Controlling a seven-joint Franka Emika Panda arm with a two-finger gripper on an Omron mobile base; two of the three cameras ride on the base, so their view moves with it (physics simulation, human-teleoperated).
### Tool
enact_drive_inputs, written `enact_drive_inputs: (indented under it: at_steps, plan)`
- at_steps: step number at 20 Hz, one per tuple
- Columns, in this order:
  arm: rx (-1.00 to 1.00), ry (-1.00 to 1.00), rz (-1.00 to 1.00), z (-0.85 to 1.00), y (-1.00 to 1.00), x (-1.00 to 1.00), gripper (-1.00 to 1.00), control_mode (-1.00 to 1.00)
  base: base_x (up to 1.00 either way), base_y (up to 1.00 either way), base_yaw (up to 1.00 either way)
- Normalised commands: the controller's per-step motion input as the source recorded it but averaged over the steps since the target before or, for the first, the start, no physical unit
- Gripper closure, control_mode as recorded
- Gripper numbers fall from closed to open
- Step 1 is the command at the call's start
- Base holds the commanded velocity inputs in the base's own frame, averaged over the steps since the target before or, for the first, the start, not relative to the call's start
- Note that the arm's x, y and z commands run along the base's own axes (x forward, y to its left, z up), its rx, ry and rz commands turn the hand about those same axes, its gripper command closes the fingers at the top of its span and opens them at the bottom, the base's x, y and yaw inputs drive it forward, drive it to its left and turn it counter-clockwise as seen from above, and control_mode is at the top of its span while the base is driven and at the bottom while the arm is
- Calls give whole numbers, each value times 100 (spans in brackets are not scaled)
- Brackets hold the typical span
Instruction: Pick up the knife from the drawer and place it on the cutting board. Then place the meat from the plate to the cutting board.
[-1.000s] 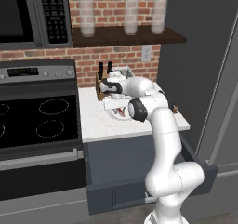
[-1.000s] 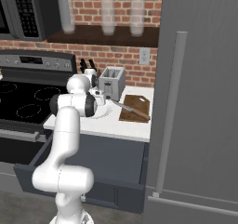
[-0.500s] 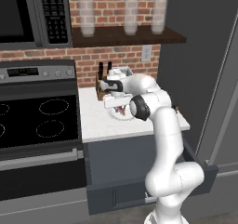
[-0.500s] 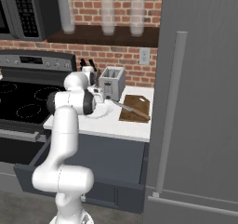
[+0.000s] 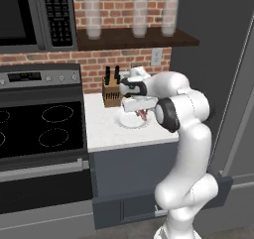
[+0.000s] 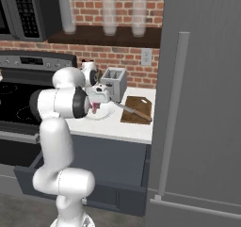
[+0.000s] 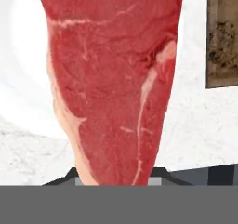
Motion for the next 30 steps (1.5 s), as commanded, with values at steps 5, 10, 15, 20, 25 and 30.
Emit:
enact_drive_inputs:
  at_steps: [5,10,15,20,25,30]
  plan:
    - [0,-12,-2,39,-100,-56,100,-100,0,0,0]
    - [0,-11,-1,30,-97,-11,100,-100,0,0,0]
    - [0,-2,7,18,-39,52,100,-100,0,0,0]
    - [0,0,10,14,-18,67,100,-100,0,0,0]
    - [0,12,15,5,-45,41,100,-100,0,0,0]
    - [0,5,20,3,-73,1,100,-100,0,0,0]
